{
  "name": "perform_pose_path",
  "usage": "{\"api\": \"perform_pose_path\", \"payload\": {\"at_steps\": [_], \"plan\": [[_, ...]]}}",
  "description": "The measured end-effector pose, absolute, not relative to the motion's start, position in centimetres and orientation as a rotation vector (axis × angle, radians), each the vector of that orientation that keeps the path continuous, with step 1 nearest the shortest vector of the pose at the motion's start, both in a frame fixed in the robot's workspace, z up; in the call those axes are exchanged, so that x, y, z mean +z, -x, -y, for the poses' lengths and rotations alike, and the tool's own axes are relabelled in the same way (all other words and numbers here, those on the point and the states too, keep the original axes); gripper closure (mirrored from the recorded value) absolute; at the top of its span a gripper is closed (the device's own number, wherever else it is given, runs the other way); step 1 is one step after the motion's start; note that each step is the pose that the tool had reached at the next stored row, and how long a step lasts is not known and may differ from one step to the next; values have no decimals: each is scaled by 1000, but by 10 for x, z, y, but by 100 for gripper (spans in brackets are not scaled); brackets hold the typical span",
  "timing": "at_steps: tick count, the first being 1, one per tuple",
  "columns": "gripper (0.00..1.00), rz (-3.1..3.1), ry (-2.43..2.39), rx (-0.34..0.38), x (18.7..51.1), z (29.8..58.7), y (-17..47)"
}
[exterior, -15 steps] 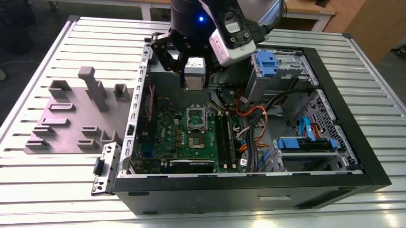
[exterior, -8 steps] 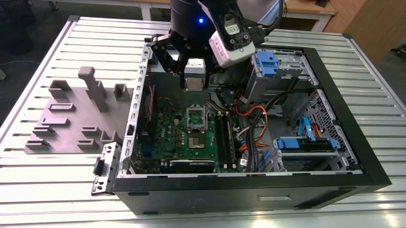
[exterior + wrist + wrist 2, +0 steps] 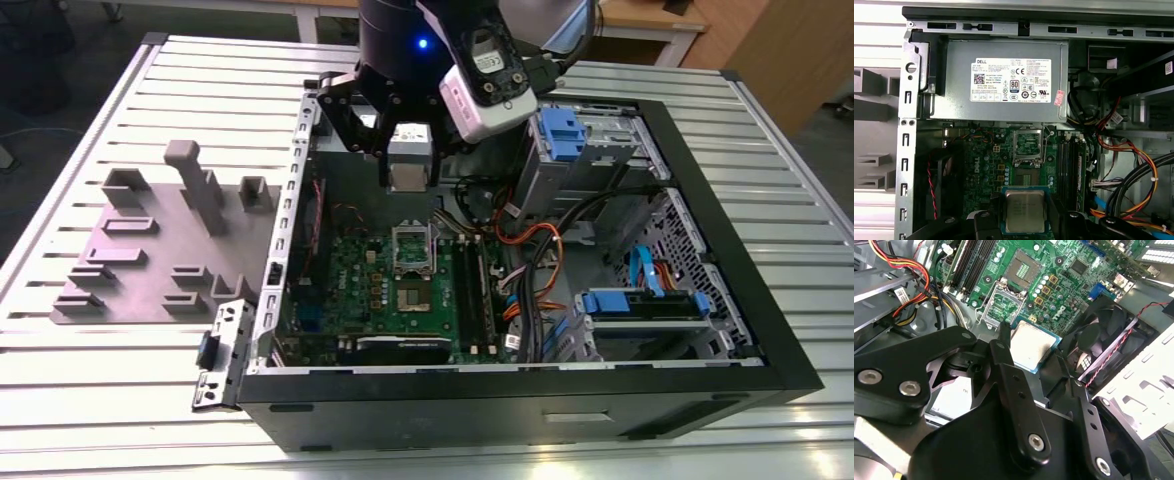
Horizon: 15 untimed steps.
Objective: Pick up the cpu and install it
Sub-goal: 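Place the cpu into insertion slot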
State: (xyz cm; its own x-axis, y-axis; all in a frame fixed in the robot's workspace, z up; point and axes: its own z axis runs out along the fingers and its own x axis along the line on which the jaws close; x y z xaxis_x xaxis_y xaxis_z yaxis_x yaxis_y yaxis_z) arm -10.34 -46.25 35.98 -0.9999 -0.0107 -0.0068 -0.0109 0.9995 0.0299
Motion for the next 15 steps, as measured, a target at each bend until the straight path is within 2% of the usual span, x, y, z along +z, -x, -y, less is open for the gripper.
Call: {"api": "perform_pose_path", "payload": {"at_steps": [15], "plan": [[53,-3135,17,47,337,463,103]]}}
